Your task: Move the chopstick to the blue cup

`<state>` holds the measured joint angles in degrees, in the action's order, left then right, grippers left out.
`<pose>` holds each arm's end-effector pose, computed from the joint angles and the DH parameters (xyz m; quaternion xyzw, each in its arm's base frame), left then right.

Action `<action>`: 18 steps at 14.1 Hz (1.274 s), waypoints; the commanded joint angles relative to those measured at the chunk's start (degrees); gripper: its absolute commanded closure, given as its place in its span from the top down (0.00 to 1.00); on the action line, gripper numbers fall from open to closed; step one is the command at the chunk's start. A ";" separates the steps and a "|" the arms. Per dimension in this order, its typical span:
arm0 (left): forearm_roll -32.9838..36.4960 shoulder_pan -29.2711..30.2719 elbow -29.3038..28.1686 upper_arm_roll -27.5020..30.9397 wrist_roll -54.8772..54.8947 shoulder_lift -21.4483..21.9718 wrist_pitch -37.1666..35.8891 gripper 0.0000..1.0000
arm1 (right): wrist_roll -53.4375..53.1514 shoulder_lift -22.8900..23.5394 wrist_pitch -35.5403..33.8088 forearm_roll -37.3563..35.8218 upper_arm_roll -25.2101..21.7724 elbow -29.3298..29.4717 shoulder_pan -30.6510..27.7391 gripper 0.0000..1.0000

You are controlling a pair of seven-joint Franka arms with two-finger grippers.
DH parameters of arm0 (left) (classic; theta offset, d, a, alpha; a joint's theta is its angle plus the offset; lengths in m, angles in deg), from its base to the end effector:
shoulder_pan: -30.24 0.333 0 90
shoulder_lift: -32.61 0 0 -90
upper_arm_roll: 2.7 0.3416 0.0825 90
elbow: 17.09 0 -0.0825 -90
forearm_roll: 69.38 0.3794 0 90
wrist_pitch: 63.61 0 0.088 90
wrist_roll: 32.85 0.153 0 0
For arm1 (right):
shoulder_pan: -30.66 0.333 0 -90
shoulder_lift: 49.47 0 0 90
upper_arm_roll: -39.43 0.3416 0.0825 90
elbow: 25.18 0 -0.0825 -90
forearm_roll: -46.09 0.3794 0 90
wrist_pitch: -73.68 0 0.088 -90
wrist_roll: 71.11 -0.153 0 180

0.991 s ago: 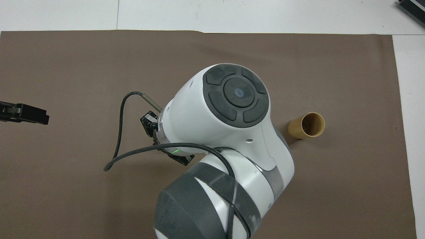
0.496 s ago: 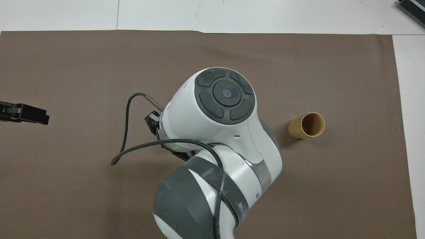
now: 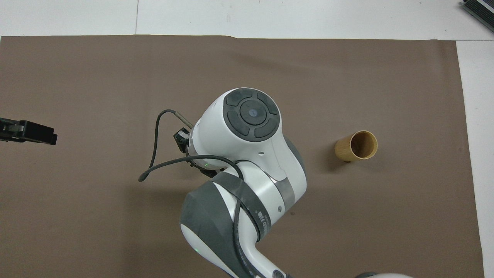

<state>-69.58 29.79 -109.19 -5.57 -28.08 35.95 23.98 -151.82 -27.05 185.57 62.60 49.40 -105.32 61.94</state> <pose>0.5239 -0.0317 0.6147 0.9975 -0.0705 -0.0102 0.0004 0.5237 0.4748 0.4885 -0.9059 0.3793 0.1078 0.1545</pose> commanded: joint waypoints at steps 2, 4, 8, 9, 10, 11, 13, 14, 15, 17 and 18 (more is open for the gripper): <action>0.73 0.63 0.60 -0.38 0.76 0.34 -0.84 1.00 | 1.86 -0.01 2.71 -0.60 0.41 -3.09 -0.25 0.00; 0.73 0.63 0.60 -0.38 0.76 0.34 -0.84 1.00 | 1.96 -0.01 4.03 -0.52 0.41 -4.50 -0.34 0.00; 0.73 0.63 0.60 -0.38 0.76 0.34 -0.84 1.00 | 1.87 -0.01 4.12 -0.34 0.41 -3.89 -0.25 0.35; 0.73 0.63 0.60 -0.38 0.76 0.34 -0.84 1.00 | 1.87 -0.01 4.03 -0.51 0.41 -3.80 -0.16 0.58; 0.73 0.63 0.60 -0.38 0.76 0.34 -0.84 1.00 | 1.87 -0.01 4.03 -0.60 0.41 -3.71 -0.16 0.70; 0.73 0.63 0.60 -0.38 0.76 0.34 -0.84 1.00 | 1.78 -0.01 4.03 -0.60 0.41 -3.71 -0.25 0.81; 0.73 0.63 0.60 -0.38 0.76 0.34 -0.84 1.00 | 1.69 -0.01 3.77 -0.60 0.41 -2.58 -0.16 0.96; 0.73 0.63 0.60 -0.38 0.76 0.34 -0.84 1.00 | 1.69 -0.01 3.77 -0.60 0.41 -2.31 -0.25 1.00; 0.73 0.63 0.60 -0.38 0.76 0.34 -0.84 1.00 | 1.69 -0.10 3.77 -0.60 0.41 -1.87 -0.51 1.00; 0.73 0.63 0.60 -0.38 0.76 0.34 -0.84 1.00 | 1.95 -0.80 3.16 -0.52 0.32 -1.60 -1.30 1.00; 0.73 0.63 0.60 -0.38 0.76 0.34 -0.84 1.00 | 2.04 -1.85 2.98 -0.60 0.06 -1.52 -1.74 1.00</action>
<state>-69.58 29.79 -109.19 -5.57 -28.08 35.95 23.98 -150.95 -27.13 188.65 62.59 49.25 -106.71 61.51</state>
